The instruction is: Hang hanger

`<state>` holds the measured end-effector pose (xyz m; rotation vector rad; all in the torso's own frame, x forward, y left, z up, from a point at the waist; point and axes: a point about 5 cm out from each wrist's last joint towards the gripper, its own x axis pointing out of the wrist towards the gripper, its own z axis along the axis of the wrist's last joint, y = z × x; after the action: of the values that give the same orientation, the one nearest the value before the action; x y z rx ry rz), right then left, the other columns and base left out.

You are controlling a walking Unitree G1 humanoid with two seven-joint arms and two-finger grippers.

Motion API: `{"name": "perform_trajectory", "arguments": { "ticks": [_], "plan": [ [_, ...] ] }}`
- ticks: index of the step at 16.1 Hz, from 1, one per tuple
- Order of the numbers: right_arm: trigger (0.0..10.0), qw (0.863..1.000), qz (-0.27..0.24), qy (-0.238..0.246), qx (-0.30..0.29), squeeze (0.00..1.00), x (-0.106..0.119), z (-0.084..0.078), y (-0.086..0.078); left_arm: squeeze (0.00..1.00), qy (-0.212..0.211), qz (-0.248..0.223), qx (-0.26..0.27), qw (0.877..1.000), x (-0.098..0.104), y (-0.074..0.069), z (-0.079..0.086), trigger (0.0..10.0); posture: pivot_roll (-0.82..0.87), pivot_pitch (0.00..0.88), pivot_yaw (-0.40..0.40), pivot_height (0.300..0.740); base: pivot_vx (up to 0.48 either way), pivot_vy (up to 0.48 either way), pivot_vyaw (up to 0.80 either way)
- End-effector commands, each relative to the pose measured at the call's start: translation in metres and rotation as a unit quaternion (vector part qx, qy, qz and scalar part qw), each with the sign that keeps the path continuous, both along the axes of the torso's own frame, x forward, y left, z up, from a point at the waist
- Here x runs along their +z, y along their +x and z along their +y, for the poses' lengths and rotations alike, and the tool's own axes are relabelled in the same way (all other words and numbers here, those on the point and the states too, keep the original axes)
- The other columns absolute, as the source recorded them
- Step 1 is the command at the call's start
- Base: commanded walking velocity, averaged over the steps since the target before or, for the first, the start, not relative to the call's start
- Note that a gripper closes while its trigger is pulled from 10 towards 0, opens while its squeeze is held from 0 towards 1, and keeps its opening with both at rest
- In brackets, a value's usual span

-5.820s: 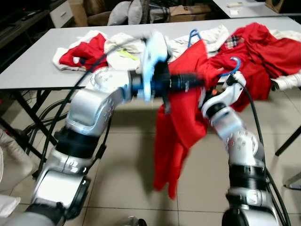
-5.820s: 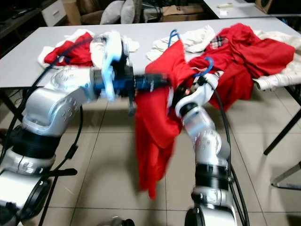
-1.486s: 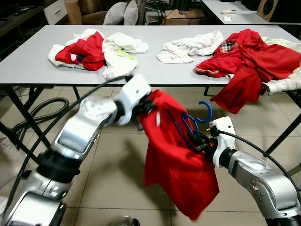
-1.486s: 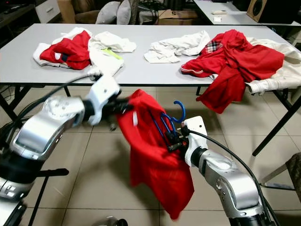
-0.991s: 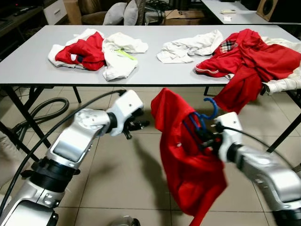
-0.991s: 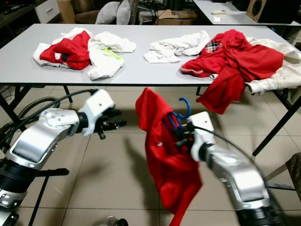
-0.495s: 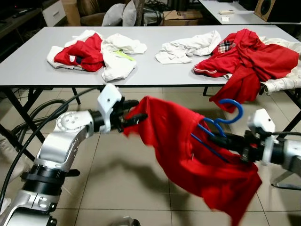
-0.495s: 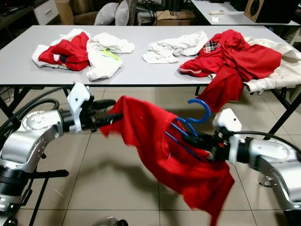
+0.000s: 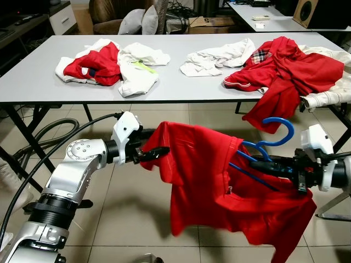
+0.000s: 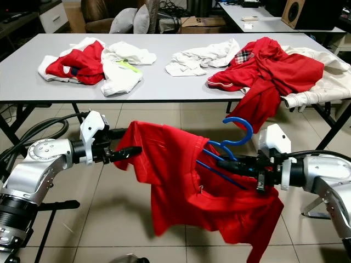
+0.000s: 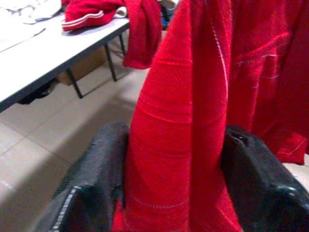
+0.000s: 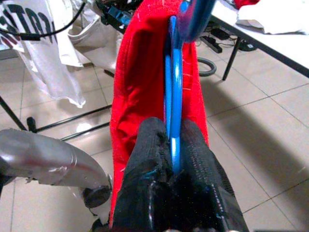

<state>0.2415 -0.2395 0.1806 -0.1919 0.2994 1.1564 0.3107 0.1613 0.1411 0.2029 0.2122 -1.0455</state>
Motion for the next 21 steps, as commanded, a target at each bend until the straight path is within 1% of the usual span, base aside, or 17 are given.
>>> {"name": "perform_trajectory", "arguments": {
  "ticks": [1,3,4,8,13,15,17,18,21],
  "plan": [
    [10.0,1.000,-0.028,0.009,0.005,0.00,0.014,-0.003,0.000,0.00,-0.005,0.003,-0.007,1.000,0.000,-0.001,0.003,0.0,-0.15,0.000,0.092,0.740,0.000,0.000,0.00],
    [10.0,1.000,-0.027,0.010,0.006,0.00,0.014,-0.006,-0.002,0.00,-0.028,0.009,-0.011,1.000,0.000,0.001,0.003,0.0,-0.15,0.000,0.094,0.740,0.000,0.000,0.00],
    [10.0,1.000,-0.027,0.010,0.005,0.00,0.014,-0.007,-0.002,0.00,-0.031,0.012,-0.012,0.999,-0.001,0.001,0.004,0.0,-0.15,0.000,0.093,0.740,0.000,0.000,0.00],
    [10.0,1.000,-0.027,0.012,0.004,0.00,0.013,-0.007,-0.002,0.00,-0.030,0.022,-0.010,0.999,-0.006,0.000,0.008,0.0,-0.14,0.000,0.094,0.740,0.000,0.000,0.00],
    [10.0,1.000,-0.023,0.013,0.013,0.00,0.010,-0.003,-0.001,0.00,-0.034,0.030,0.004,0.999,-0.013,0.000,0.013,0.0,-0.14,0.000,0.089,0.740,0.000,0.000,0.00],
    [10.0,1.000,-0.022,0.013,0.015,0.00,0.010,-0.001,0.000,0.00,-0.033,0.032,0.014,0.999,-0.014,0.001,0.016,0.0,-0.14,0.000,0.086,0.740,0.000,0.000,0.00],
    [10.0,1.000,-0.023,0.010,0.017,0.00,0.009,-0.001,0.001,0.00,-0.041,0.024,0.036,0.998,-0.011,0.004,0.021,0.0,-0.14,0.000,0.084,0.740,0.000,0.000,0.00],
    [10.0,1.000,-0.023,0.009,0.017,0.00,0.009,-0.001,0.001,0.00,-0.042,0.023,0.037,0.998,-0.011,0.005,0.021,0.0,-0.14,0.000,0.084,0.740,0.000,0.000,0.00],
    [10.0,1.000,-0.023,0.004,0.012,0.00,0.008,-0.003,0.002,0.00,-0.045,0.013,0.075,0.996,-0.007,0.009,0.034,0.0,-0.14,0.000,0.087,0.740,0.000,0.000,0.00]
  ]
}}
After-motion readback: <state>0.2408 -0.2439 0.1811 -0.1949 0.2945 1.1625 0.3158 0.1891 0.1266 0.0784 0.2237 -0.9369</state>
